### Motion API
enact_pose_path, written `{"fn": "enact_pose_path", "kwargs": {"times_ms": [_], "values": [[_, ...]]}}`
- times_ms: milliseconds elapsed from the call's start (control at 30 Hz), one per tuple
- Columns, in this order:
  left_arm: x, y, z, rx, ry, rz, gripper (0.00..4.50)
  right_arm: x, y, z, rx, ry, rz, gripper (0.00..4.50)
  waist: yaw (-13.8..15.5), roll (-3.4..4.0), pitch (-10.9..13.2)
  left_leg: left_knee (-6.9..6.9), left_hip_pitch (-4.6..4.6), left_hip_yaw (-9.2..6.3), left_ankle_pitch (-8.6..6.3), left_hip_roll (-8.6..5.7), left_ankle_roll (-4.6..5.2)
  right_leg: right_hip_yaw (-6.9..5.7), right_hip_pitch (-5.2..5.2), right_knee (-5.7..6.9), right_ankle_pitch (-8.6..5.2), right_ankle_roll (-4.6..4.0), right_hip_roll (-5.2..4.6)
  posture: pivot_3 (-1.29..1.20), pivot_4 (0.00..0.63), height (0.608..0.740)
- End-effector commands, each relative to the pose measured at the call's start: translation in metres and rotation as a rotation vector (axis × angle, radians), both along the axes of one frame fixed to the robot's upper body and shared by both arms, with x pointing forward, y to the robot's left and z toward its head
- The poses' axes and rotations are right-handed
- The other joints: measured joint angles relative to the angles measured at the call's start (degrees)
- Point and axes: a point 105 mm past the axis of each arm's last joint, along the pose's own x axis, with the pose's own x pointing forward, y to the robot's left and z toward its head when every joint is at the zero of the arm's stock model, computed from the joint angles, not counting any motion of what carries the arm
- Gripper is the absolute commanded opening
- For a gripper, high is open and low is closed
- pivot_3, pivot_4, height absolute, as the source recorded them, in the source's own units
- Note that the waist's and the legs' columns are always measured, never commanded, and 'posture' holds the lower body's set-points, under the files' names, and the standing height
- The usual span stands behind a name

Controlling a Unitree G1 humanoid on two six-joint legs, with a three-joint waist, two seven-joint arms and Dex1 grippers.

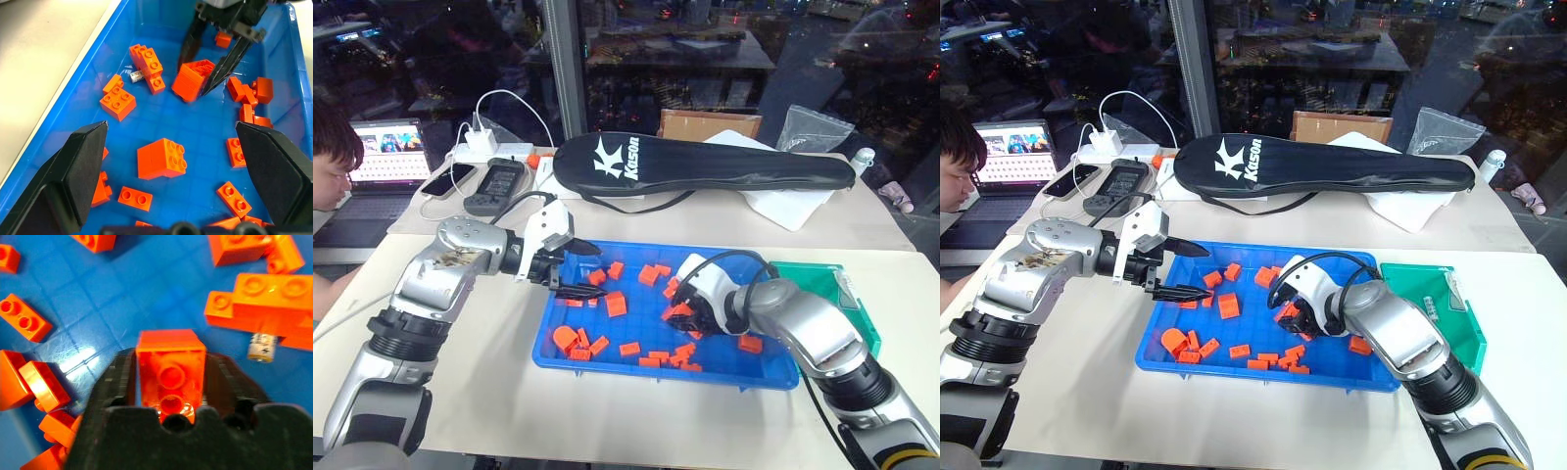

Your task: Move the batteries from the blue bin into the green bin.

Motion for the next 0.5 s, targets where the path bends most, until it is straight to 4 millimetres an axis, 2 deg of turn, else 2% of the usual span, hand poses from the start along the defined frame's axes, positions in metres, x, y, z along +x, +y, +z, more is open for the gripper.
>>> {"fn": "enact_pose_path", "kwargs": {"times_ms": [33,133,233,367,500], "values": [[-0.002,-0.001,0.013,-0.018,-0.050,-0.016,4.50,0.006,-0.002,0.020,0.024,-0.070,0.014,1.46,0.0,0.00,0.0,0.00,0.00,0.00,0.00,0.00,0.00,0.00,0.00,0.00,0.00,0.00,0.00,0.00,0.150,0.736],[-0.002,-0.002,0.013,-0.019,-0.050,-0.016,4.50,0.007,-0.011,0.037,0.031,-0.096,0.016,1.46,0.0,0.00,0.0,0.01,-0.03,0.00,0.00,0.00,0.00,0.00,0.00,-0.01,0.00,0.00,-0.01,0.00,0.150,0.736],[-0.002,-0.003,0.013,-0.021,-0.048,-0.020,4.50,0.008,-0.032,0.044,-0.009,-0.106,-0.012,1.46,0.2,0.00,0.0,0.01,-0.02,0.00,0.00,0.00,0.00,-0.01,0.01,-0.03,0.00,0.00,-0.01,0.00,0.150,0.736],[-0.001,-0.005,0.012,-0.024,-0.048,-0.025,4.50,0.017,-0.057,0.039,-0.062,-0.123,-0.087,1.46,0.2,-0.01,0.0,-0.01,-0.03,-0.01,-0.01,0.00,0.00,-0.03,0.02,-0.08,-0.01,0.00,-0.02,0.00,0.150,0.736],[-0.001,-0.007,0.012,-0.027,-0.047,-0.031,4.50,0.027,-0.066,0.028,-0.064,-0.136,-0.145,1.46,-0.2,-0.02,0.0,-0.02,-0.01,-0.01,-0.01,0.00,0.02,-0.02,0.01,-0.06,-0.04,0.06,-0.01,0.00,0.150,0.736]]}}
